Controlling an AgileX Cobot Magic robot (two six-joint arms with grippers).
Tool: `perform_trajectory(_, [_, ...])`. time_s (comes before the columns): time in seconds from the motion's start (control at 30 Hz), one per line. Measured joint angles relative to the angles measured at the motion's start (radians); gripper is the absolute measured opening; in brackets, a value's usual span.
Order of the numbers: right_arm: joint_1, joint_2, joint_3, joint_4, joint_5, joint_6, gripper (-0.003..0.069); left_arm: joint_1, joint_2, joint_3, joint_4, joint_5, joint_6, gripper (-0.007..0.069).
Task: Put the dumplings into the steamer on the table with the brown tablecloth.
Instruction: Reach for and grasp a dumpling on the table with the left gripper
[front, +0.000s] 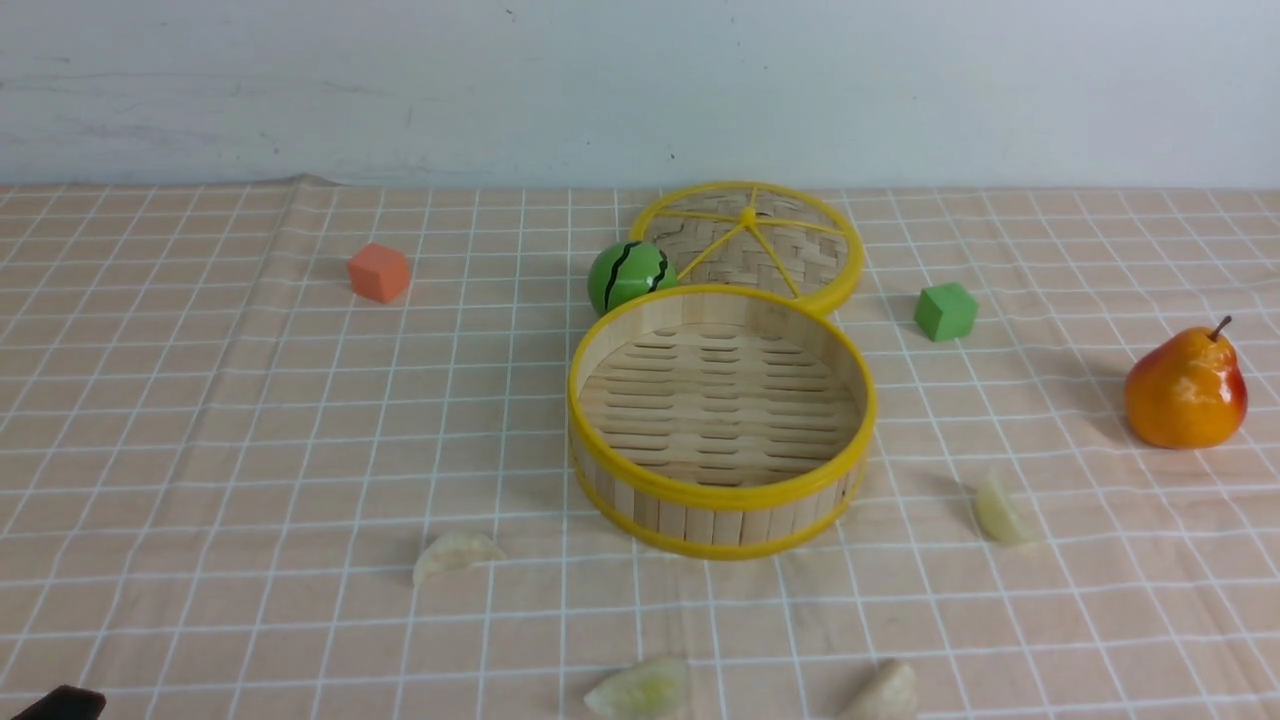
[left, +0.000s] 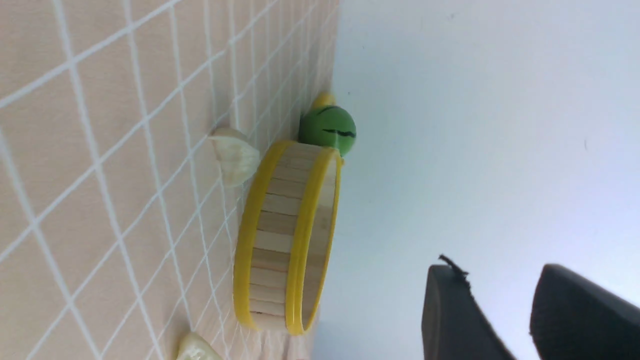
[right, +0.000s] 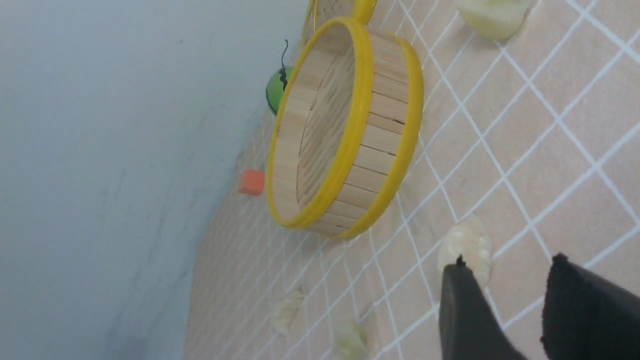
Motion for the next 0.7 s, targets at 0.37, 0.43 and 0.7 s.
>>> perform_trajectory(0.37, [0.0,0.334,-0.46,-0.229,0.186,-0.441,-0.001,0.0,0.374,-0.573,0.3,0.502,0.613,-0.0014])
perform_trajectory(0.43, [0.0,0.456,-0.549,-0.307,0.248,-0.473,-0.0019,0.0,0.507,-0.682,0.38,0.614,0.684,-0.0013])
perform_trajectory(0.7, [0.093,0.833,-0.8,-0.433,0.549,-0.541,-0.0018,-0.132,0.853,-0.858,0.58,0.735,0.824,-0.0013])
